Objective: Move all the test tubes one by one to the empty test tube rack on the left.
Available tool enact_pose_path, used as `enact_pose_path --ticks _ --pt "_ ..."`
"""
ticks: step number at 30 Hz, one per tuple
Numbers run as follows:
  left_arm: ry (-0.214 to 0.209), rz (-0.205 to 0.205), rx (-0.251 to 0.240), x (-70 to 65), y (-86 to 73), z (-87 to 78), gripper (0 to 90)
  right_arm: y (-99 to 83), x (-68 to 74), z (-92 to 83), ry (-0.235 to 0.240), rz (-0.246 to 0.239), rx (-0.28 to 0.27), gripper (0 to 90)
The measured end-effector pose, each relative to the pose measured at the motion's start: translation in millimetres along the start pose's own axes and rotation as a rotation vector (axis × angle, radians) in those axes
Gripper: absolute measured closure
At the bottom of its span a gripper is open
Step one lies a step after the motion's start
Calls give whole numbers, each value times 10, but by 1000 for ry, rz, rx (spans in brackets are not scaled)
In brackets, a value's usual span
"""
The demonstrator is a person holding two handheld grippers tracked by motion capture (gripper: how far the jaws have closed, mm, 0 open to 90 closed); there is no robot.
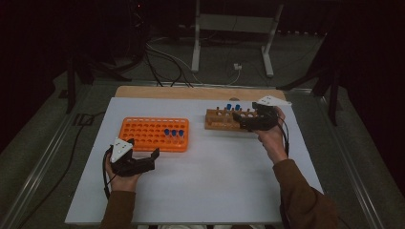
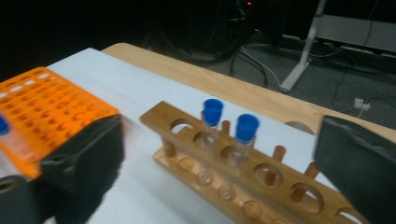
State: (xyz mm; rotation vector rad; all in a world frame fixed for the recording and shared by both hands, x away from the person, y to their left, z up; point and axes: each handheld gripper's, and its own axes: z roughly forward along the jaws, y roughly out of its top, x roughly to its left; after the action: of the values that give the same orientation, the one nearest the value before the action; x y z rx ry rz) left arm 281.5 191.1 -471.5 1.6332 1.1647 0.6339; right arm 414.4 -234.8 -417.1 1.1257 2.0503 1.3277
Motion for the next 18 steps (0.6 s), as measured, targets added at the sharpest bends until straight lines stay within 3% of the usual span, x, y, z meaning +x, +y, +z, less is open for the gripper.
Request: enact_pose_path --ticks 5,10,14,18 --pt "-4 -2 8 -8 -19 17 7 -10 -73 128 -34 5 33 76" --pt "-2 2 22 -20 -29 45 7 -57 -114 291 -58 7 82 185" --pt "-1 -2 25 -20 -34 49 7 -109 -159 397 -54 49 95 446" --pt "-3 -5 25 -10 -37 47 7 -159 -191 471 -42 67 90 594"
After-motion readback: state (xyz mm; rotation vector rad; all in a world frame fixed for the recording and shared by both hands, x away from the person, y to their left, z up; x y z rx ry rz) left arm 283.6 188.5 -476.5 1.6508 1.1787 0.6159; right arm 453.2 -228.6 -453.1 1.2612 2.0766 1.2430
